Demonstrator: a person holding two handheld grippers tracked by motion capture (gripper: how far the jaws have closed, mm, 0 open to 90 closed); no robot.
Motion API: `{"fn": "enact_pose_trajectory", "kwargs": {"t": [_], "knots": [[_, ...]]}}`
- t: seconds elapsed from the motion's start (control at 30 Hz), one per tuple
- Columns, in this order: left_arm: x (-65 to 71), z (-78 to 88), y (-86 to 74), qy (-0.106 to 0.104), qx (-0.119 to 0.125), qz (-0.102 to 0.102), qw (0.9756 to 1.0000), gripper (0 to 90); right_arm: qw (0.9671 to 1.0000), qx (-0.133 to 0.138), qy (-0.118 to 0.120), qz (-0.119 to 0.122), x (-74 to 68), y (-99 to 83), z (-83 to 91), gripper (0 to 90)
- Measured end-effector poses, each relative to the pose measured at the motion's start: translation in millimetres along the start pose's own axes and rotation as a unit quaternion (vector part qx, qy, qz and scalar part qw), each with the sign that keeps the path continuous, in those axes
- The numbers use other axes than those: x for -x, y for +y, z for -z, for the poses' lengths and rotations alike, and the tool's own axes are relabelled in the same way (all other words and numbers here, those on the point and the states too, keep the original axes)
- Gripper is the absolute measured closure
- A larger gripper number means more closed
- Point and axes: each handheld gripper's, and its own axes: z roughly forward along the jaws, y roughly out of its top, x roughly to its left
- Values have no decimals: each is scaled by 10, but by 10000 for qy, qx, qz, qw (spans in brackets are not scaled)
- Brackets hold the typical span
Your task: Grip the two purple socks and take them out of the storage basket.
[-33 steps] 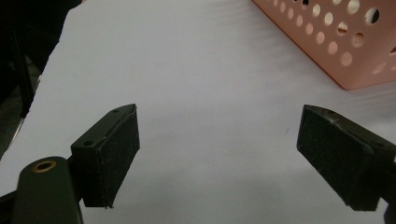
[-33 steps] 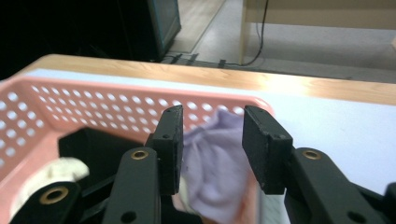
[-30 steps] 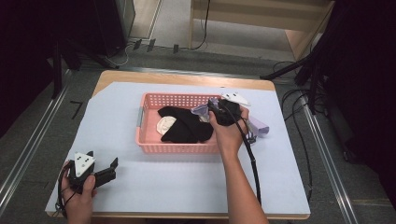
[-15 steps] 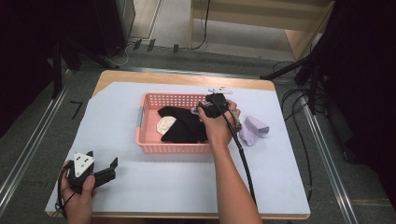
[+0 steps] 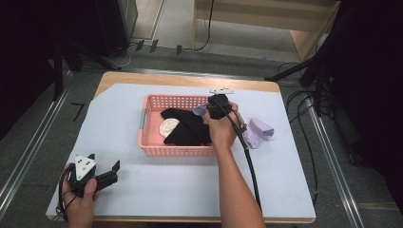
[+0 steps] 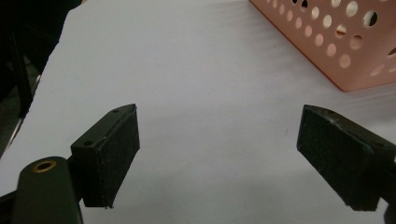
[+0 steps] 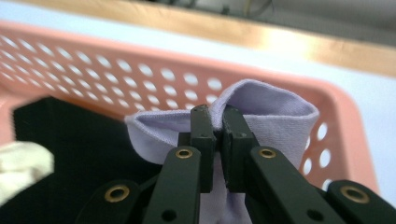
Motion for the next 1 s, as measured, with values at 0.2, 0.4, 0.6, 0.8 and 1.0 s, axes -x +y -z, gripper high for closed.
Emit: {"fn": "enact_pose_trajectory", "kwargs": {"t": [0.2, 0.4, 0.6, 0.8, 1.0], "knots": [[1, 0, 1, 8, -22, -25, 10000, 142, 9977, 653, 129, 87, 3, 9, 198, 858], [7, -4, 1, 26, -16, -56, 10000, 142, 9909, 1289, 320, 207, 22, 63, 448, 858], [9, -2, 0, 31, -18, -58, 10000, 142, 9827, 1797, 411, 161, 81, 102, 682, 858], [10, -2, 1, 33, -18, -65, 10000, 142, 9769, 2097, 389, 114, 172, 124, 860, 858], [8, 1, 0, 35, -18, -78, 10000, 142, 9723, 2324, 233, 47, 320, 89, 1004, 858]]}}
